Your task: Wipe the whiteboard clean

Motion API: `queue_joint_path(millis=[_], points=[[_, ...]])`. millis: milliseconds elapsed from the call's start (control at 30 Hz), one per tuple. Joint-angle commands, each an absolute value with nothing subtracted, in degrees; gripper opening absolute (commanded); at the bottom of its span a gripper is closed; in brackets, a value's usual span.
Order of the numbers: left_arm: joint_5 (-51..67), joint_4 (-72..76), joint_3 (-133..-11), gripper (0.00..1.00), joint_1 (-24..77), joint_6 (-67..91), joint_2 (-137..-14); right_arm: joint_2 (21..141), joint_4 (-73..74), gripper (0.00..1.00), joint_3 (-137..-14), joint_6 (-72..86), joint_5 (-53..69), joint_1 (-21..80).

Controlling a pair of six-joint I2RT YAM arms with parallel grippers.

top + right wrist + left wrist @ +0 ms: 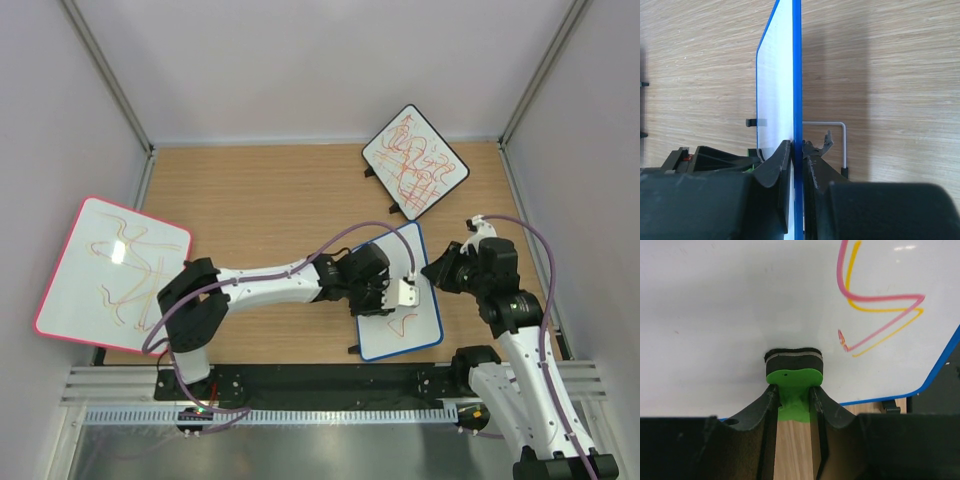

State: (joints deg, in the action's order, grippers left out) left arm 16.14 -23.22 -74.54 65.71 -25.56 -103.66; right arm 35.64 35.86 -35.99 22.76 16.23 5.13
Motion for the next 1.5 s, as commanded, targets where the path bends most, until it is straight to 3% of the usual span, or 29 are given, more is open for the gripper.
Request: queue_joint_path(millis=[0,267,667,867,1033,1467], points=[[15.55,-22.59,-69.26,0.0,65.66,-26.81,-105.03,34.98,33.66,0.01,-37.35,22.94,18.72,5.54],[18.63,-21.71,-69.78,0.0,65.74,-24.0,-104.77,34.8,33.75,0.01,-37.35,22.94,18.55,5.54],[22.32,-30.4,-92.97,0.0,68.2,-19.52,-108.01,34.89,33.57,0.01,-37.09,23.2,18.46,5.54],[22.67,-34.1,-98.79,0.0,70.4,-19.69,-110.3,34.89,33.4,0.01,-37.0,23.29,18.37,5.54],[22.41,-33.75,-95.2,0.0,70.49,-20.39,-109.6,34.8,33.57,0.01,-37.18,23.2,18.46,5.54],[18.2,-27.69,-72.52,0.0,70.49,-24.61,-103.19,34.89,33.75,0.01,-37.27,23.12,18.46,5.54]])
